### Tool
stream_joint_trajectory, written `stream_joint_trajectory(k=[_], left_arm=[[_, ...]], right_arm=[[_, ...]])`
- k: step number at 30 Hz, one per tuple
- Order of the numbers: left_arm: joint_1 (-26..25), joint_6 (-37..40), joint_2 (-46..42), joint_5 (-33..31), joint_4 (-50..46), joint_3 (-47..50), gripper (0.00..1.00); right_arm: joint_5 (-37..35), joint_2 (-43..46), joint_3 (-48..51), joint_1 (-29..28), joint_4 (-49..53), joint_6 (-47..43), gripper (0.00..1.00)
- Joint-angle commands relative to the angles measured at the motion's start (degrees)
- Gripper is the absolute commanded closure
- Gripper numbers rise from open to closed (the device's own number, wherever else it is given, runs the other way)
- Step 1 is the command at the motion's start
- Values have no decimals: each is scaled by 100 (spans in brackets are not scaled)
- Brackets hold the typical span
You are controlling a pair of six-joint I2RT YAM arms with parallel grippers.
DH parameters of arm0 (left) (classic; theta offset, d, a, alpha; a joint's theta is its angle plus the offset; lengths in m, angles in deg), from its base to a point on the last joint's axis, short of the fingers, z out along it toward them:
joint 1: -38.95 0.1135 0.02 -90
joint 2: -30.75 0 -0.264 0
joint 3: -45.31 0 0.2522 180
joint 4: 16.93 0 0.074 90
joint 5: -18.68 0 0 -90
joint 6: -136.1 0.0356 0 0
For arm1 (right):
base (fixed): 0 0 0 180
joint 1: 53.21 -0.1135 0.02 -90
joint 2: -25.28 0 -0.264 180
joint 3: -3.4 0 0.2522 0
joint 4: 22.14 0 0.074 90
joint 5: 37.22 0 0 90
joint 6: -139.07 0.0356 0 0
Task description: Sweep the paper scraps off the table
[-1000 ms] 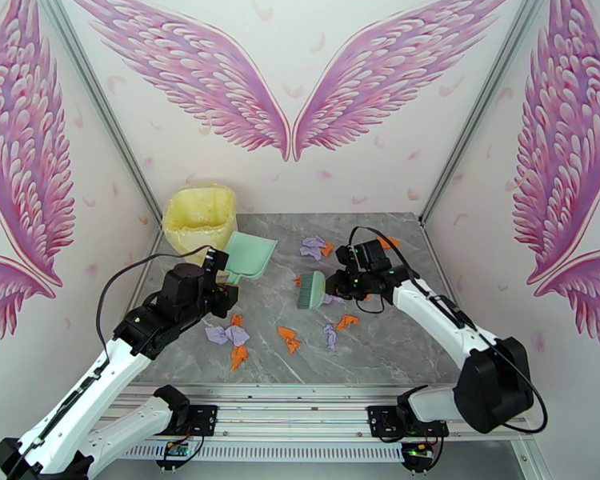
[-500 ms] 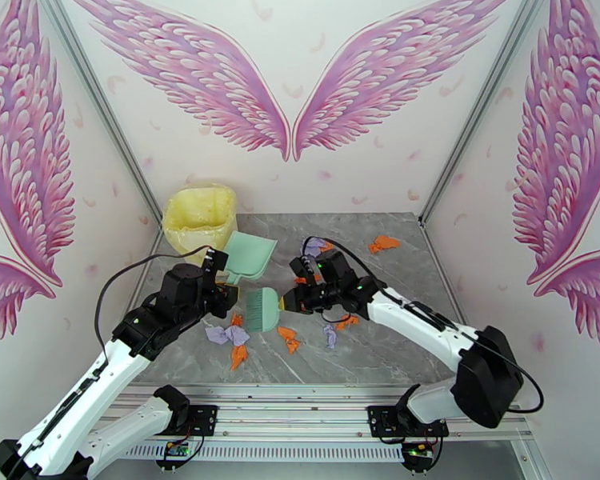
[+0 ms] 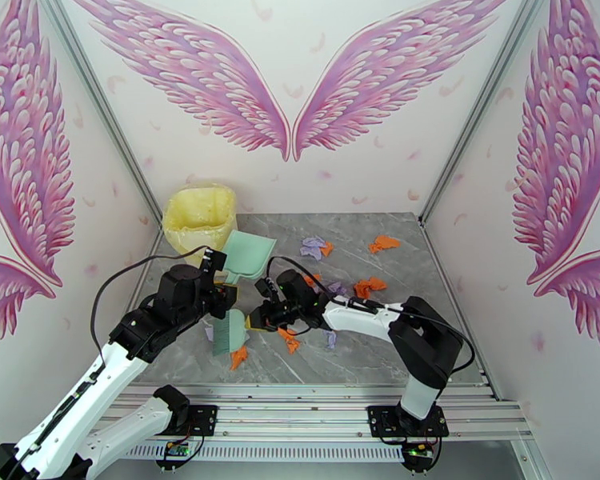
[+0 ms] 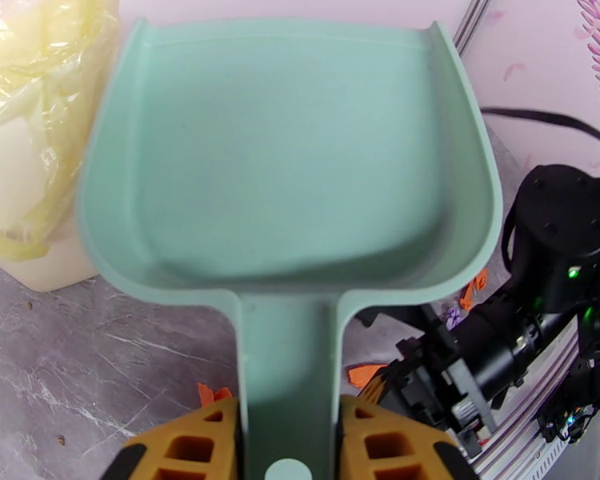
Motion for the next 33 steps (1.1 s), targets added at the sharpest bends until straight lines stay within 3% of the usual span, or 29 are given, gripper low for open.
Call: stream_joint_trajectory(k=[1,8,18,33], left_arm=[[-12,23,-97,67,94,75,100],[-7,12,-97,50,98,93,100],[-17,3,-96,54,97,110,100],[-15,-15,-76,59,105,121,100]], right_arm=[[-27,-325,-110,-102,-211,113,100],[-292,-560,-296,-112,695,-473,100],[-1181,-137,-549,102,2720,-1721,100],[-2653,1431,-558,1883,4880,-3438,100]])
